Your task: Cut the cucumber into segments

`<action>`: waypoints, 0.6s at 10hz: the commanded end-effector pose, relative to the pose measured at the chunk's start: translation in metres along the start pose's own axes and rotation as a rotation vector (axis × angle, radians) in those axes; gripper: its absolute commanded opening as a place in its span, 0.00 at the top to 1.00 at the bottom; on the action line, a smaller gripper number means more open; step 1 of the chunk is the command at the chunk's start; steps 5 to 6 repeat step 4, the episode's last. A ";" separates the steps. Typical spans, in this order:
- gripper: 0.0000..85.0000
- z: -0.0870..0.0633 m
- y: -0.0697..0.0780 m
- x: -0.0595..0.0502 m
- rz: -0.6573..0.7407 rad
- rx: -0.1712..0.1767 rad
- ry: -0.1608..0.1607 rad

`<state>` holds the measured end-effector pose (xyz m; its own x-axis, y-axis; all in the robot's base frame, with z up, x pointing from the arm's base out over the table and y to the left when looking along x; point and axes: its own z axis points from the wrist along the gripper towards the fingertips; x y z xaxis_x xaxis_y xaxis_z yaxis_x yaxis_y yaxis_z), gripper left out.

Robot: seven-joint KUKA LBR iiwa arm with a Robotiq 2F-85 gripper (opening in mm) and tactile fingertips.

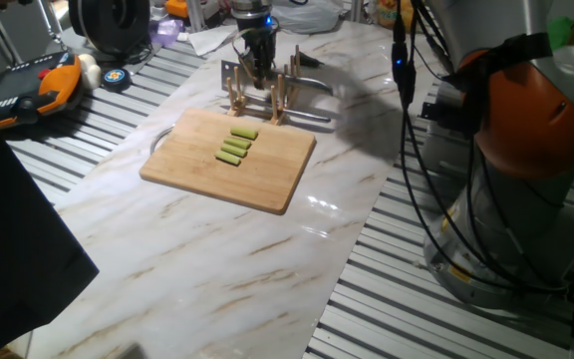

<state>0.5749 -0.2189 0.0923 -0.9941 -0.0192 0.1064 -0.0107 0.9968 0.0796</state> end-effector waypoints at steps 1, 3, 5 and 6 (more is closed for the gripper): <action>0.50 -0.004 -0.002 0.001 -0.002 0.004 0.002; 0.50 -0.016 -0.010 0.007 -0.012 0.020 0.018; 0.50 -0.021 -0.013 0.010 -0.014 0.026 0.020; 0.50 -0.021 -0.013 0.010 -0.014 0.026 0.020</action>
